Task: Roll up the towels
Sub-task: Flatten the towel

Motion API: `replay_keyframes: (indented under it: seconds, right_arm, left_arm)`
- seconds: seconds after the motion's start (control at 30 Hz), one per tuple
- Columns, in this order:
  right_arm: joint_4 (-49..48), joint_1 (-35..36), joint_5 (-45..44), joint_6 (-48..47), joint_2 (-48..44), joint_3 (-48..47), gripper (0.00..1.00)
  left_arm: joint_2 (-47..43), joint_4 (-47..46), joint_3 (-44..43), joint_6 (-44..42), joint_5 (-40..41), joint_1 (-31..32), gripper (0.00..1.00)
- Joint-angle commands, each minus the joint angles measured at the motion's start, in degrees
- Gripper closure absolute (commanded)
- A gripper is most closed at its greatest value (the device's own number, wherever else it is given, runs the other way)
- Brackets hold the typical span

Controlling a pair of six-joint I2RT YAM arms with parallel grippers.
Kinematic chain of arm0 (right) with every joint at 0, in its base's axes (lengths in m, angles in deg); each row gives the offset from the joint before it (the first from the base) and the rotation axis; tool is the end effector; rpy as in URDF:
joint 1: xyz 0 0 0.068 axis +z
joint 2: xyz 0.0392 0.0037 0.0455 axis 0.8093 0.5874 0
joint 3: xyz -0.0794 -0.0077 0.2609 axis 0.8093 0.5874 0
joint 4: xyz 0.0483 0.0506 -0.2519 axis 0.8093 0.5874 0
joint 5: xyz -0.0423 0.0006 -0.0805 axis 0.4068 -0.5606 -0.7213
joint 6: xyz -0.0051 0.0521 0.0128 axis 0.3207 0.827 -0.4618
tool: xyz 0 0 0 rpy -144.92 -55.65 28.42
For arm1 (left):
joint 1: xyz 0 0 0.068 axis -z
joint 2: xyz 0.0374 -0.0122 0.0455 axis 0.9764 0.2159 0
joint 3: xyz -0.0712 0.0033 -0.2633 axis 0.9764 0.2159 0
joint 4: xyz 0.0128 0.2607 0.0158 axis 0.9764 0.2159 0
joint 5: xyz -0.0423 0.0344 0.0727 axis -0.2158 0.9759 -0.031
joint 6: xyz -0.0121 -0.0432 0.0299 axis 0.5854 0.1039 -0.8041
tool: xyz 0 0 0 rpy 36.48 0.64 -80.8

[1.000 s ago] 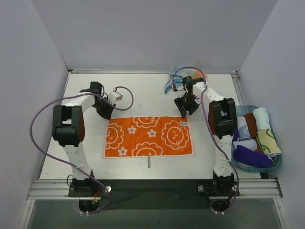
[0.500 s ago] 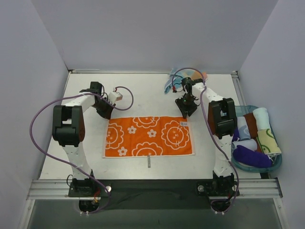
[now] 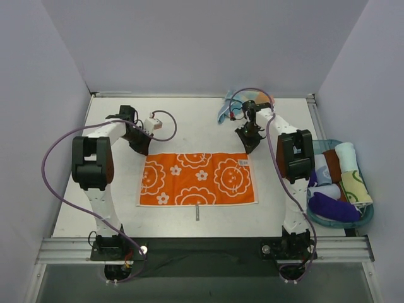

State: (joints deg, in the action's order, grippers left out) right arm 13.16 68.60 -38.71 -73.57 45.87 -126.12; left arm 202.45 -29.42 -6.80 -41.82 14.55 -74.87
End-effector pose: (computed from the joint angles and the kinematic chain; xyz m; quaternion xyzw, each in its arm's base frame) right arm 0.4478 0.1225 0.1672 -0.2772 0.9401 0.0781 0.1823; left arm 0.4035 -0.0321 0.1635 0.3601 0.9040 -0.1394 0.1833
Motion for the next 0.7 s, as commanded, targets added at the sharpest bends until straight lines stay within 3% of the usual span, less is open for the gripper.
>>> replay_keyframes:
  seconds: [0.0,0.4,0.67]
  right_arm:
    - [2.2,-1.5,-1.1,-0.4,-2.0,-3.4,1.00]
    - [2.3,-3.4,0.7,-1.7,-6.5,-5.5,1.00]
    - [2.2,-3.5,3.5,-5.1,-14.3,2.4,1.00]
  left_arm:
    - [1.5,1.6,-4.1,1.5,-4.3,-1.2,1.00]
    - [-2.7,2.5,-6.6,-0.6,-8.8,-4.4,1.00]
    - [-14.5,4.9,2.5,-9.9,-13.9,-4.7,1.00]
